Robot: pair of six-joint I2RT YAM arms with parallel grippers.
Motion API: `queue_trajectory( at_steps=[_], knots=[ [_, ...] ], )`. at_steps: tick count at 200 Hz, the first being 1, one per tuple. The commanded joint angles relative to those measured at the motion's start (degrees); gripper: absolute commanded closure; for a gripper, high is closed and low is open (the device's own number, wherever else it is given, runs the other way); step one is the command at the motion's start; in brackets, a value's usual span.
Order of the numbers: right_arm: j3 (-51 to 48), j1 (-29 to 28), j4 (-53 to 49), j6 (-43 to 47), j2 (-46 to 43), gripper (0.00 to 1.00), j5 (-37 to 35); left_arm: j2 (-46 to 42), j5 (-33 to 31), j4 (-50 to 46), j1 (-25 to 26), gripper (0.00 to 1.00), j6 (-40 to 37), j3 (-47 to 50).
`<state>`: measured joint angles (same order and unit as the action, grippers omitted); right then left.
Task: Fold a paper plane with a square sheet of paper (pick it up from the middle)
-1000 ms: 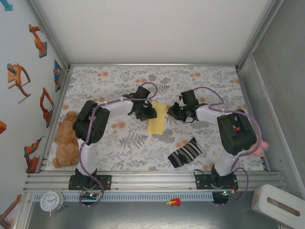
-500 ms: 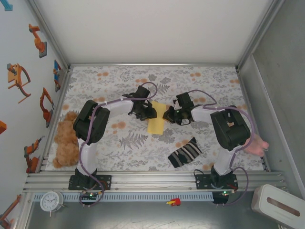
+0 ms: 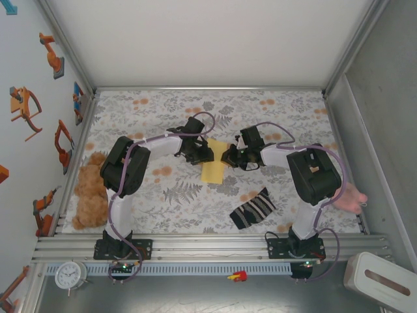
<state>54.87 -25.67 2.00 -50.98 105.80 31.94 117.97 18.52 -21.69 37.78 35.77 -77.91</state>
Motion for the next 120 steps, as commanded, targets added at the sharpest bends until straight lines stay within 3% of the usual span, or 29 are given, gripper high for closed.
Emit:
queue_trajectory(
  at_steps=[1,72,120],
  knots=[
    [1.4,-0.3,0.8,0.2,-0.2,0.91,0.4,7.8,1.4,-3.3,1.8,0.62,-1.1,3.3],
    [2.3,-0.4,0.2,0.4,1.8,0.91,0.9,8.4,1.6,-3.1,1.9,0.62,-1.5,3.2],
    [1.0,0.1,-0.7,1.1,-4.0,0.91,-5.2,8.3,1.4,-3.1,1.9,0.61,-2.8,3.6]
  ],
)
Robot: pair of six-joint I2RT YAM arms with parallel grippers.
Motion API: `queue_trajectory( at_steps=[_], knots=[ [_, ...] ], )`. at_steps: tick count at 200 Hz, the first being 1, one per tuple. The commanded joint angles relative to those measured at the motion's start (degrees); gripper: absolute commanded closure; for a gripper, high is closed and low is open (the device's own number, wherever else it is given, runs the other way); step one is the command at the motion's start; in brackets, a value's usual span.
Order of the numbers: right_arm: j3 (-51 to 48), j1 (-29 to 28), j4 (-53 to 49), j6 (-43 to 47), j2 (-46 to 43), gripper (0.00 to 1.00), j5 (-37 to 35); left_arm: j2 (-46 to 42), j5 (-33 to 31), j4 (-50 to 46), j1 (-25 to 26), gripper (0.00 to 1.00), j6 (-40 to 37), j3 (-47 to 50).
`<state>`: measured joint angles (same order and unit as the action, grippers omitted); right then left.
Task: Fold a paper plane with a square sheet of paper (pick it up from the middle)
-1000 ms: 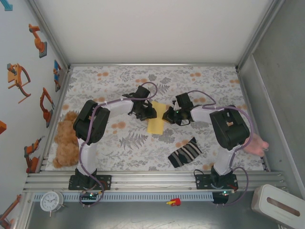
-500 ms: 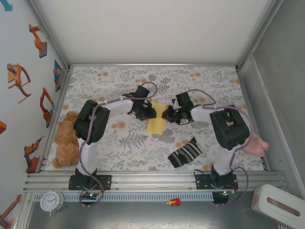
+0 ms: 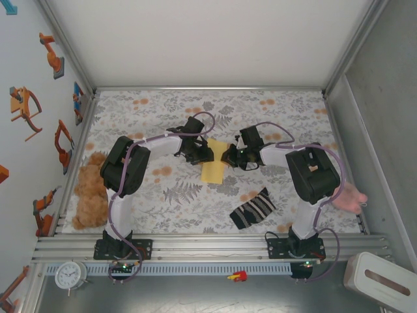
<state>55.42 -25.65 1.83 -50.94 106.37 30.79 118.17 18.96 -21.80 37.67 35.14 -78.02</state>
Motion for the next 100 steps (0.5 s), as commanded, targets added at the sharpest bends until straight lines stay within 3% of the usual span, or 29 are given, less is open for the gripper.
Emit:
queue_trajectory(
  at_steps=[1,32,100],
  knots=[
    [0.4,0.1,-0.5,1.1,-4.7,0.91,-4.3,8.1,1.0,-3.0,2.1,0.61,-2.2,3.7],
    [-0.3,0.6,-1.2,0.9,-6.6,0.91,-6.6,8.6,0.4,-3.0,2.2,0.60,-2.7,3.7],
    [1.7,-0.3,-1.1,1.2,-1.7,0.92,-1.9,9.3,0.1,-3.0,2.1,0.60,-2.4,3.7]
  ],
)
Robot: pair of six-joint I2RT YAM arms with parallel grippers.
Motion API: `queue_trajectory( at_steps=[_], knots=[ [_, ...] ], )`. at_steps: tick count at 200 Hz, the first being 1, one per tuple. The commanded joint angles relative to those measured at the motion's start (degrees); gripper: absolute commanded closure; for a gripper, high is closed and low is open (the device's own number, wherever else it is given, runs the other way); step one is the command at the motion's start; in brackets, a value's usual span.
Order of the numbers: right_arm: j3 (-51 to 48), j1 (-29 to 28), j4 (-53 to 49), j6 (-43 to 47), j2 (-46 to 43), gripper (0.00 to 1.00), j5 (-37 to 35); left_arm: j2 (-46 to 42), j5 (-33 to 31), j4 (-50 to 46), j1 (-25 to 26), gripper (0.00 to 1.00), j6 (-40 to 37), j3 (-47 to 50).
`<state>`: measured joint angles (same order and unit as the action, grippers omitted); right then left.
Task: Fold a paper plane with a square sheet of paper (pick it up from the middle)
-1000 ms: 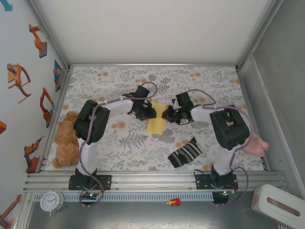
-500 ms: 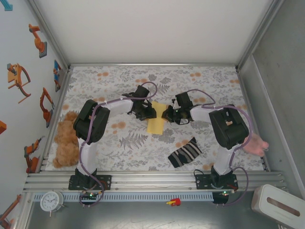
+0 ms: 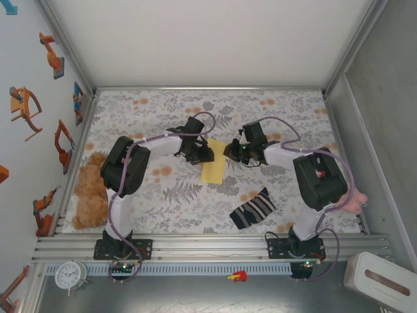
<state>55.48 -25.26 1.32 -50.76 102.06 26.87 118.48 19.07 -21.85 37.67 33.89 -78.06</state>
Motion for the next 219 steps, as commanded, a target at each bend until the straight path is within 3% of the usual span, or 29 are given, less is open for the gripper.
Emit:
queue_trajectory(
  at_steps=[1,59,123,157,191,219],
  knots=[
    [1.7,-0.7,-0.6,1.0,2.7,0.92,2.0,9.0,0.0,-2.9,2.1,0.61,-1.2,3.7],
    [3.0,-1.7,-1.4,1.0,7.0,0.95,4.2,9.3,-0.1,-2.9,2.1,0.61,-1.2,3.7],
    [2.8,-1.6,-8.6,2.5,10.6,0.98,0.1,8.0,-0.7,-3.4,1.9,0.60,-1.2,3.7],
    [3.9,-1.6,-13.8,5.9,13.3,0.99,-1.4,3.0,-1.8,-5.4,1.8,0.60,0.0,2.4],
    [6.0,-1.7,-18.4,10.2,16.1,1.00,-2.2,-5.2,-7.4,-8.6,0.9,0.51,3.2,-0.2],
    [6.3,-1.6,-20.2,11.2,16.9,1.00,-3.0,-10.7,-11.1,-10.1,-0.8,0.50,5.3,-0.9]
  ],
)
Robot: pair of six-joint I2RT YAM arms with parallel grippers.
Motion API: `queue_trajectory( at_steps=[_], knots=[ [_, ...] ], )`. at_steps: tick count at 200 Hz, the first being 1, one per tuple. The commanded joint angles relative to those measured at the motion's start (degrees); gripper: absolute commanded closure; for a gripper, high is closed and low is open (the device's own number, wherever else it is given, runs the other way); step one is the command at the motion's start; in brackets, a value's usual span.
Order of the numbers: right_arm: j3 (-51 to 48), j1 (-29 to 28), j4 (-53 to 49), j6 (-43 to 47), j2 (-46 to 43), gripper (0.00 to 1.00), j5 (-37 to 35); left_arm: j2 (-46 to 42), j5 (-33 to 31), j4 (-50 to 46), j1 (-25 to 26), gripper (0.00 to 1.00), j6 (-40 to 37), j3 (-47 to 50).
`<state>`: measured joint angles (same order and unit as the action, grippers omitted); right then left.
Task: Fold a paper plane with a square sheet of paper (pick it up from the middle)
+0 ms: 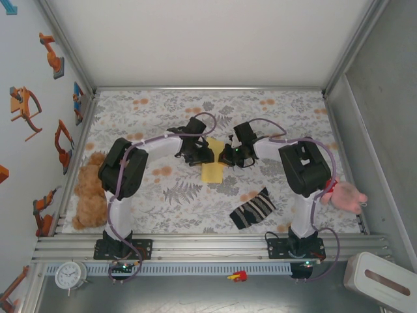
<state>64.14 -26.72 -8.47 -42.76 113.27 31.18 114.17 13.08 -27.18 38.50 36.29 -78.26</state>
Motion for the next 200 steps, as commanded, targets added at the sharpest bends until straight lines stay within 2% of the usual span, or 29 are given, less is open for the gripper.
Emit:
queue_trajectory(
  at_steps=[1,18,32,51,72,110,157,200],
  knots=[
    [-2.3,-0.2,-10.5,3.2,5.6,1.00,-7.3,-6.5,-5.1,-4.8,-1.7,0.50,2.9,-0.7],
    [-1.9,-0.2,-11.5,4.5,5.4,1.00,-7.5,-9.6,-5.0,-3.2,-2.1,0.50,3.7,0.1],
    [-1.3,-0.2,-12.6,5.9,5.5,1.00,-7.8,-11.2,-1.5,-0.4,-2.2,0.52,3.7,0.6],
    [-0.6,-0.2,-13.6,7.1,5.5,1.00,-7.7,-10.6,4.2,2.5,-1.9,0.58,5.0,0.1],
    [-0.2,-0.2,-14.0,7.6,5.6,1.00,-7.7,-7.9,7.5,4.2,-0.9,0.67,7.0,-0.3],
    [0.2,-0.2,-14.1,7.3,6.7,1.00,-7.6,-2.6,9.0,3.7,0.2,0.87,8.1,-2.6],
    [-0.2,-0.2,-14.3,7.4,7.7,1.00,-8.4,2.6,10.2,2.9,1.2,0.95,8.1,-5.0],
    [-0.2,-0.2,-14.7,7.9,8.0,1.00,-8.8,5.9,10.1,1.4,1.0,0.97,7.4,-6.6]
  ],
)
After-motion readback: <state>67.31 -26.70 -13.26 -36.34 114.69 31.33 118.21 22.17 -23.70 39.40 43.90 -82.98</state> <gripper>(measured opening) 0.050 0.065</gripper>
